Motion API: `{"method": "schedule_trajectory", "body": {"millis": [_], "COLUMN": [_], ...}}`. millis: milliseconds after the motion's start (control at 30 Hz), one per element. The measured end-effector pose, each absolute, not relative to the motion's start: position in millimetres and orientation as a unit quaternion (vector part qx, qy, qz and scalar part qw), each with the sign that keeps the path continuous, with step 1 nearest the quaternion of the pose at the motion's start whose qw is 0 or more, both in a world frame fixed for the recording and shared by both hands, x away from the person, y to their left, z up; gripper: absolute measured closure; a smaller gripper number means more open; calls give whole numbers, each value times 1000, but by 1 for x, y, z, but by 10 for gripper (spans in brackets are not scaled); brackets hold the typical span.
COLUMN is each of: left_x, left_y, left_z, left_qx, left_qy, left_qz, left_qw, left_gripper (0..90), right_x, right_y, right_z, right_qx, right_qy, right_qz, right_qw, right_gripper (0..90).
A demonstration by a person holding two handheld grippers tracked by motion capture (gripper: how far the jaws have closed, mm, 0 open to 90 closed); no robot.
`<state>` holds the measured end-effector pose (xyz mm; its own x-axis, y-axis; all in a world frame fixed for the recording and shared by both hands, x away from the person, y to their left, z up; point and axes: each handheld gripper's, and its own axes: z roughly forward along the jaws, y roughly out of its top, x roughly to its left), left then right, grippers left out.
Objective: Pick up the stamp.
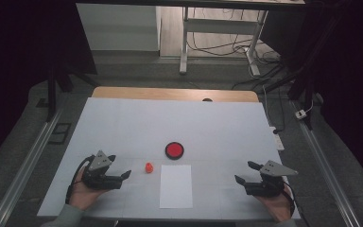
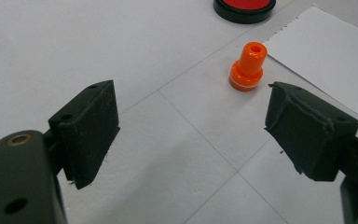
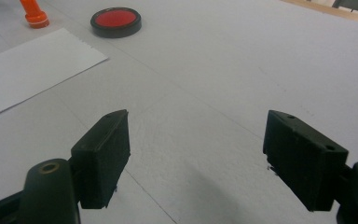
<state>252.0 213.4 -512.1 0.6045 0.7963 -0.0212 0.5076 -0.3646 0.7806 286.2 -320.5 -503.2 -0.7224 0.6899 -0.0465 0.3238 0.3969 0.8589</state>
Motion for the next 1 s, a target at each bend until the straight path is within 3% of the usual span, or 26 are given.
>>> {"method": "schedule_trajectory", "body": {"millis": [1000], "left_x": [249], "left_y": [205], "left_z": [-508], "left_qx": [810], "left_qy": [389], "left_qz": [187], "left_qw": [397], "left_gripper": [179], "right_x": [289], "right_y": [-320], "right_z": [-504], "right_qx": [313], "right_qy": [814], "right_qz": [448], "right_qw": [196], "right_gripper": [251]}}
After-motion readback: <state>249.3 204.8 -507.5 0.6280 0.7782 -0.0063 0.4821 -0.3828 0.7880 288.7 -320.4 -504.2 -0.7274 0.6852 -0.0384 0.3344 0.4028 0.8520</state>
